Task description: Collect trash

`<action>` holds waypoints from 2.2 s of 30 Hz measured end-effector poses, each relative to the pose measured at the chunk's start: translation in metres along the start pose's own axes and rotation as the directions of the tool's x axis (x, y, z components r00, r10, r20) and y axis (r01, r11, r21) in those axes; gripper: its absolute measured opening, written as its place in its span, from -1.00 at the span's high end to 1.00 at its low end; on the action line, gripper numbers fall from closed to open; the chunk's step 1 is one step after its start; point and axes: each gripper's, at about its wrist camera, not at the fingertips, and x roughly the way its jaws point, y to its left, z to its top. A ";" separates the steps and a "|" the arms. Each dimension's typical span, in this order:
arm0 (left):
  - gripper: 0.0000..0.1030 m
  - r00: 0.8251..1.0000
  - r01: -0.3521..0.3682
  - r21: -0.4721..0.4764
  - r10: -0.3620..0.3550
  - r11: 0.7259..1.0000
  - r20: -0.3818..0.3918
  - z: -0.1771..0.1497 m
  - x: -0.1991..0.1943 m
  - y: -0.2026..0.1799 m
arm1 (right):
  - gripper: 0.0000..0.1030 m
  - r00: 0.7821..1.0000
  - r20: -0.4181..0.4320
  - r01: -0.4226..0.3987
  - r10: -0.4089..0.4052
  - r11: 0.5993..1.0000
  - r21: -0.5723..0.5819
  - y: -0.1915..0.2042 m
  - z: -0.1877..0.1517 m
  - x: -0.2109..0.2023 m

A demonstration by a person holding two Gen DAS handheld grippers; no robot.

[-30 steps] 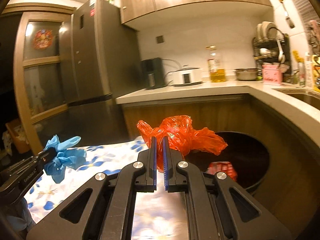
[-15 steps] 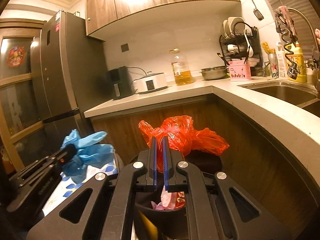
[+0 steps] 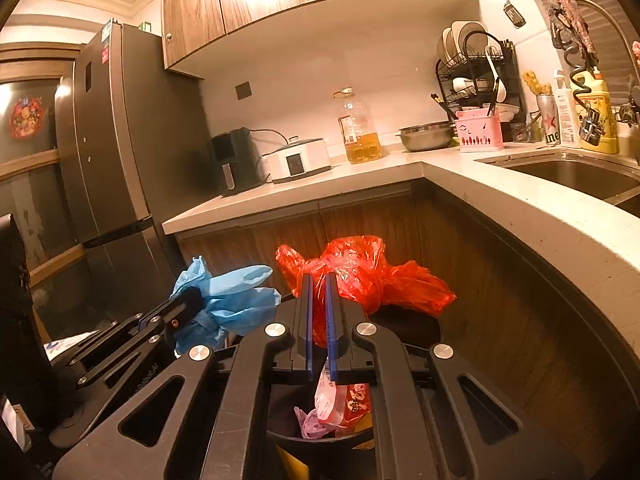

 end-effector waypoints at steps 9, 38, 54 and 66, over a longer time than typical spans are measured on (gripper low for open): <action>0.09 1.000 0.003 0.010 -0.003 1.000 -0.023 -0.008 0.008 0.003 | 0.33 1.000 -0.005 0.029 -0.029 0.999 0.025 -0.008 -0.001 0.002; -0.79 0.936 -0.348 -0.005 0.347 0.937 -0.067 -0.031 -0.158 0.079 | -0.89 0.988 -0.053 0.141 -0.147 0.985 -0.101 0.073 -0.021 -0.095; -0.80 0.942 -0.331 -0.020 0.329 0.943 -0.067 -0.053 -0.248 0.077 | -0.89 0.978 -0.059 0.190 -0.201 0.969 -0.159 0.115 -0.048 -0.180; -0.80 0.928 -0.372 -0.054 0.369 0.927 -0.054 -0.058 -0.288 0.079 | -0.89 0.986 -0.041 0.151 -0.162 0.968 -0.200 0.138 -0.055 -0.215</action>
